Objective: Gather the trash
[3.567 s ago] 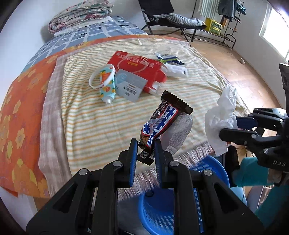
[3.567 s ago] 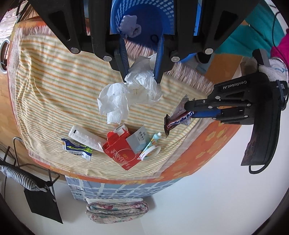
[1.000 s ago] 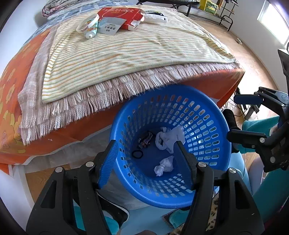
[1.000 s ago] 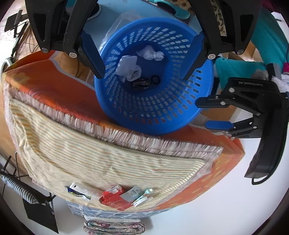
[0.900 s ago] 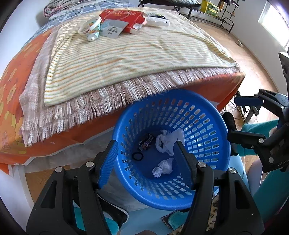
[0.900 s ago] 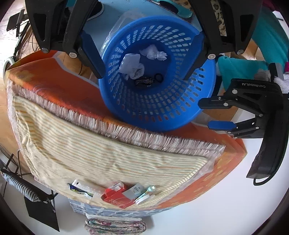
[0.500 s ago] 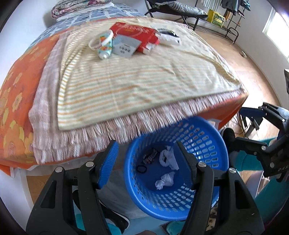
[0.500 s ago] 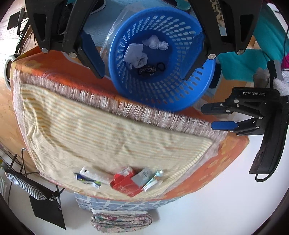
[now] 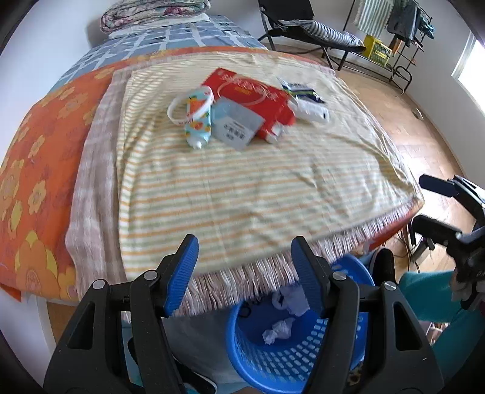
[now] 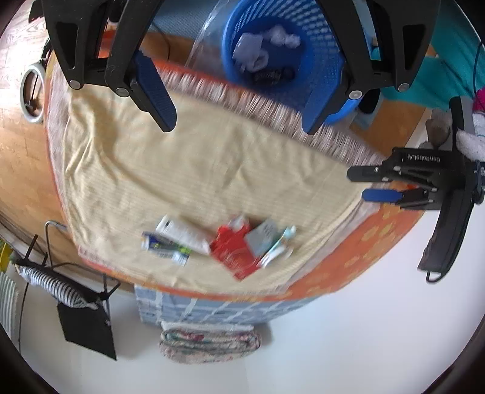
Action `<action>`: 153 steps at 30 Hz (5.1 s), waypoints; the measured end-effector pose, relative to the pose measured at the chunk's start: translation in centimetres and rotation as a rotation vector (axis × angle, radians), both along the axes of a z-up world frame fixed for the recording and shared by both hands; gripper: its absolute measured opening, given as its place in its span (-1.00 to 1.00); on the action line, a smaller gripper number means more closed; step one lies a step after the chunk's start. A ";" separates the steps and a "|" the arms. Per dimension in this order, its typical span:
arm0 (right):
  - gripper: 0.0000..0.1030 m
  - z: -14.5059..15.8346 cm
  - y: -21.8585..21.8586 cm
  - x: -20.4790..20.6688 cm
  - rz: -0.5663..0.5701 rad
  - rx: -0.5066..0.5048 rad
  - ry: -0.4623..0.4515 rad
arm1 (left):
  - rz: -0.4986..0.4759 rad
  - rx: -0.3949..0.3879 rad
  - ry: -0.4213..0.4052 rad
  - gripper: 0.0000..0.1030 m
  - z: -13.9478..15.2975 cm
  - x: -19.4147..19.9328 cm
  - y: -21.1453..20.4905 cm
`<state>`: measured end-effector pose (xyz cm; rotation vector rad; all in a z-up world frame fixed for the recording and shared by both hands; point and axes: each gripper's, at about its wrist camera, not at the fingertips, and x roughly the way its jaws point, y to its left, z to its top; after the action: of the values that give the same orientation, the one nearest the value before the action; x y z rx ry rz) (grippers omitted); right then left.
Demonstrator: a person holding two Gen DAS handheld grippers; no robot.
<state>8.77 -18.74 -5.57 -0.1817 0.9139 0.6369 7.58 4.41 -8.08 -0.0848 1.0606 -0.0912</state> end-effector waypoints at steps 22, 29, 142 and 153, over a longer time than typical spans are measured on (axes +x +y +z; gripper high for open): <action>0.68 0.9 -0.2 15.9 -0.126 0.054 0.044 | 0.070 -0.026 -0.055 0.15 0.9 10.9 2.9; 0.68 0.3 0.0 21.0 -0.182 0.125 0.092 | 0.052 -0.009 -0.045 -0.02 -0.3 13.7 2.9; 0.56 -0.4 3.5 21.1 -0.055 -0.020 0.048 | 0.082 0.026 -0.146 -1.00 1.4 11.6 6.7; 0.56 1.7 3.5 13.8 0.025 -0.068 0.004 | 0.034 0.011 -0.179 -1.00 4.0 6.3 4.6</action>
<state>22.55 -15.25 -3.87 -0.2533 0.9388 0.6298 13.88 9.04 -4.07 -0.0833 0.8801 -0.0616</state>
